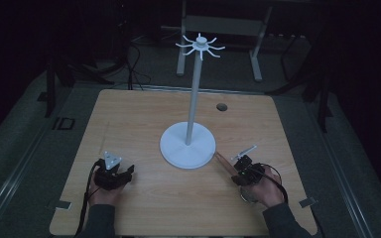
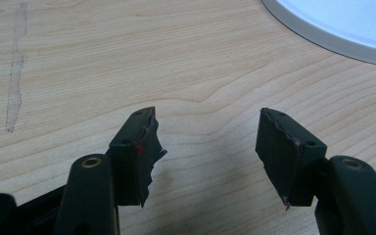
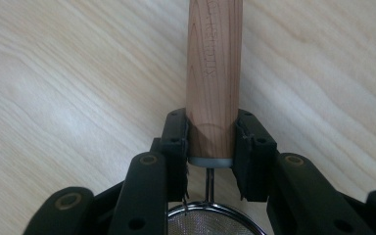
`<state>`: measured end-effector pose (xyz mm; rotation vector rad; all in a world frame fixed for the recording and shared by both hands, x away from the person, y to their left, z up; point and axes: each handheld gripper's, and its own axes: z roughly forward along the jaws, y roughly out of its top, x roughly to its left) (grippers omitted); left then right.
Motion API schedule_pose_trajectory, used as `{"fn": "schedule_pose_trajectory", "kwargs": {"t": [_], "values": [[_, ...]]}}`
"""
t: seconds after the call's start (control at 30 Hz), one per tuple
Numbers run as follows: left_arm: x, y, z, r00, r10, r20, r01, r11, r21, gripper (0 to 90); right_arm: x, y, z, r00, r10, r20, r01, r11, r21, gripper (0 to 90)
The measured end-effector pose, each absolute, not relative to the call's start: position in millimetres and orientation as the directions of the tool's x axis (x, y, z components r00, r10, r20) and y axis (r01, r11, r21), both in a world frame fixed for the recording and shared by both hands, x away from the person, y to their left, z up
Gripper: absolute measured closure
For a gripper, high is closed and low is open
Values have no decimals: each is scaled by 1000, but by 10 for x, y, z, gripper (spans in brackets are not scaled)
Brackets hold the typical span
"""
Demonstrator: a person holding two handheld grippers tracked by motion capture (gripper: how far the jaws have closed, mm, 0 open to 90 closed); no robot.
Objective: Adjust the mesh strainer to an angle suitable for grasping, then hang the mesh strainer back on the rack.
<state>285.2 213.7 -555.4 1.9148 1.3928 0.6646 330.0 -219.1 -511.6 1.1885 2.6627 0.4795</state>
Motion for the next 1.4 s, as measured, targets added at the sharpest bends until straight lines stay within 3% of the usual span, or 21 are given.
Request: {"fn": "schedule_pose_trajectory", "kwargs": {"t": [0.83, 1.4], "values": [[2850, 2134, -5553, 300, 954, 17, 611, -206, 765, 413, 3327, -2139, -4853, -626, 778, -57, 564, 501, 656, 696], [2847, 2136, -5548, 292, 956, 21, 607, -202, 769, 414, 3320, -2060, -4708, -607, 792, -72, 501, 450, 739, 696]]}}
